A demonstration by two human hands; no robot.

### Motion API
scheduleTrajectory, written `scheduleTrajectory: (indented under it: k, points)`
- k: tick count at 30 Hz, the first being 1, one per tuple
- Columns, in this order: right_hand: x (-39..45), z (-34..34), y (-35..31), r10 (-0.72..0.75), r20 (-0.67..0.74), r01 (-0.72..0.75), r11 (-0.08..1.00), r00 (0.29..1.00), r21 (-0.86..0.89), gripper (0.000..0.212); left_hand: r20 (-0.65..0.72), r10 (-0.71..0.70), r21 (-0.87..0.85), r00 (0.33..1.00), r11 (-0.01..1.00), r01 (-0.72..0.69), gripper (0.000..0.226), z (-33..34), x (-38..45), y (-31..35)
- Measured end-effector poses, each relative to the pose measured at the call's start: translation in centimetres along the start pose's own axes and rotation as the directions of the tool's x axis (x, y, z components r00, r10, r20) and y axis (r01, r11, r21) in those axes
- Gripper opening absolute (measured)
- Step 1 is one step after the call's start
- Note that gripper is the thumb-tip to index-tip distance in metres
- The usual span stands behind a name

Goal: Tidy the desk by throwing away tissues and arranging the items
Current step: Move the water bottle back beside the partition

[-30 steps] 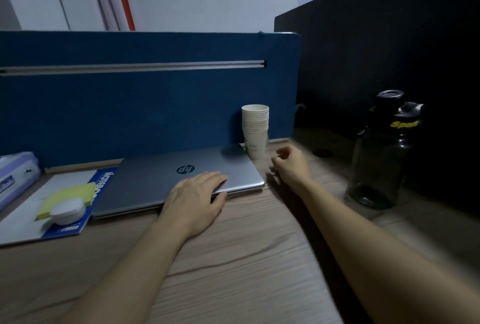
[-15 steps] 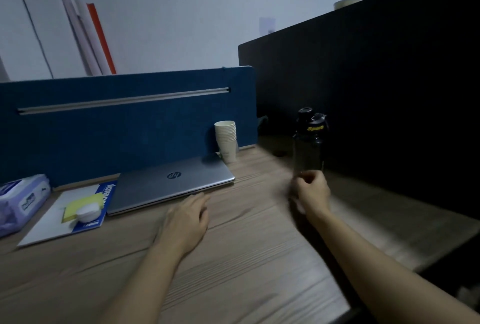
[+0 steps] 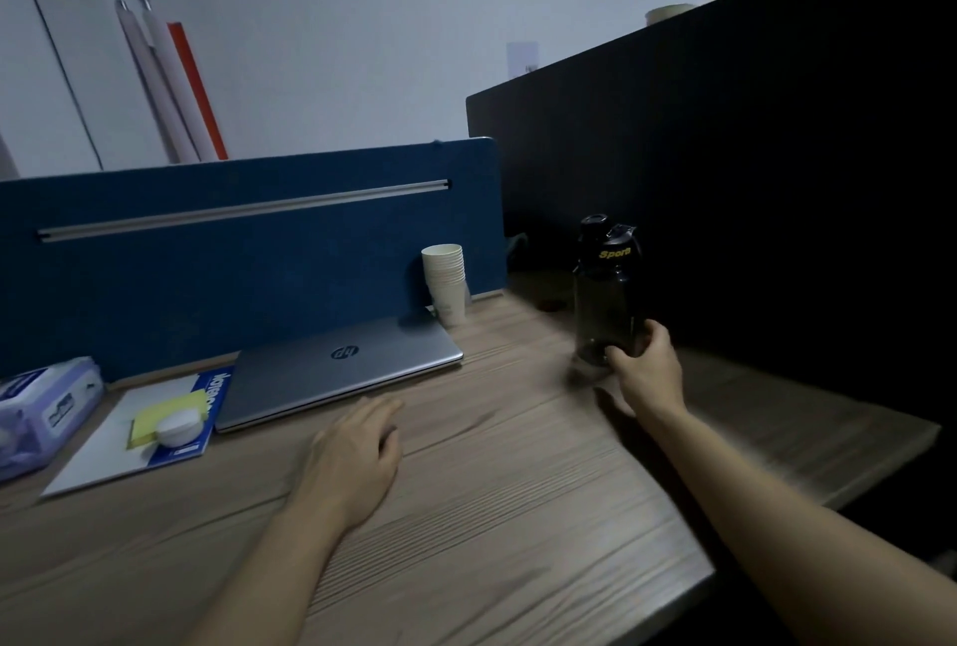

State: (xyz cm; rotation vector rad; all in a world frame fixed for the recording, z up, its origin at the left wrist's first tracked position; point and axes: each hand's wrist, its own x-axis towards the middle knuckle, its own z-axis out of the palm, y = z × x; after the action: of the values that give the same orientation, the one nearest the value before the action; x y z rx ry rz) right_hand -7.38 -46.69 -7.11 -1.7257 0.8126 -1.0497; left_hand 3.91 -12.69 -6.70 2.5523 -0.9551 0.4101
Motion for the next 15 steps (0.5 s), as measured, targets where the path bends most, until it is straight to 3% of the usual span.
scheduleTrajectory:
  k: [15]
  points:
    - [4.0,3.7,0.4,-0.126,0.173,0.146,0.984,0.977,-0.106,0.064,-0.011,-0.067,0.049,0.998,0.997,0.067,0.047,1.9,5.1,-3.8]
